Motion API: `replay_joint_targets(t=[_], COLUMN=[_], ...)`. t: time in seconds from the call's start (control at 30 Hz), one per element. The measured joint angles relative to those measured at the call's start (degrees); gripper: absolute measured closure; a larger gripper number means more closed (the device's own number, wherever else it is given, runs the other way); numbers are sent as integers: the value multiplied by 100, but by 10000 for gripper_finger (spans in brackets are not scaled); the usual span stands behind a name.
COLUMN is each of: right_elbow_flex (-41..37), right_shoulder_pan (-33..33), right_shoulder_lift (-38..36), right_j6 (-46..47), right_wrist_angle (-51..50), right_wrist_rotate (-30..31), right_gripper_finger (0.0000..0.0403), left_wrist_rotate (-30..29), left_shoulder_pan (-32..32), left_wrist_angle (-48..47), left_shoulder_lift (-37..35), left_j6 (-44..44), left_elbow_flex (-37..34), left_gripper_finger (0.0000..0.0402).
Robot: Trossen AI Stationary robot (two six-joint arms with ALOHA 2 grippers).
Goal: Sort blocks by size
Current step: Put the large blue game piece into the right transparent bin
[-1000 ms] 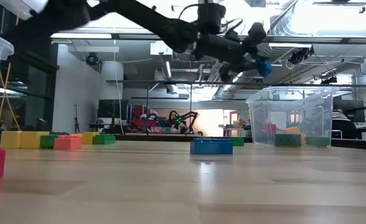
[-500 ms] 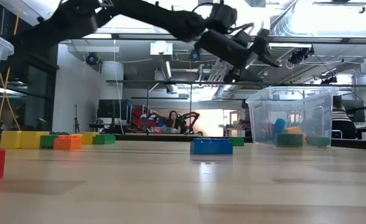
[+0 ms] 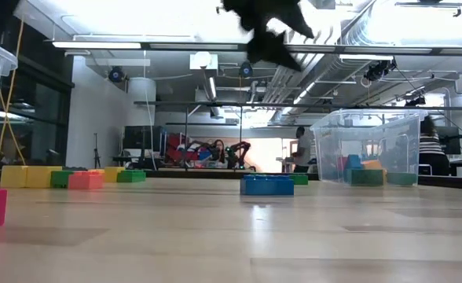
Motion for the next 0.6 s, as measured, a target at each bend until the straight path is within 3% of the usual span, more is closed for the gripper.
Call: replay_joint_targets(t=[0.13,0.23,0.4,0.6], right_elbow_flex=[0,0,0,0], right_shoulder_pan=[0,-2,0,0], right_shoulder_lift=[184,341,583,682], right_j6=[437,681,860,833], right_wrist_angle=[0,5,8,3], right_wrist_rotate=[-2,1,1,17], right_gripper_finger=[85,85,85,85], left_wrist_rotate=[-736,-1168,-1200,-1000], left_shoulder_pan=[-279,-234,-47,131], left_wrist_angle=[1564,2704,2963,3021], left_shoulder_lift=[-445,-632,-410,-390], left_j6=[-35,397,726,249], left_elbow_flex=[-1968,-2830,-3257,-3220], left_gripper_finger=[92,92,92,92])
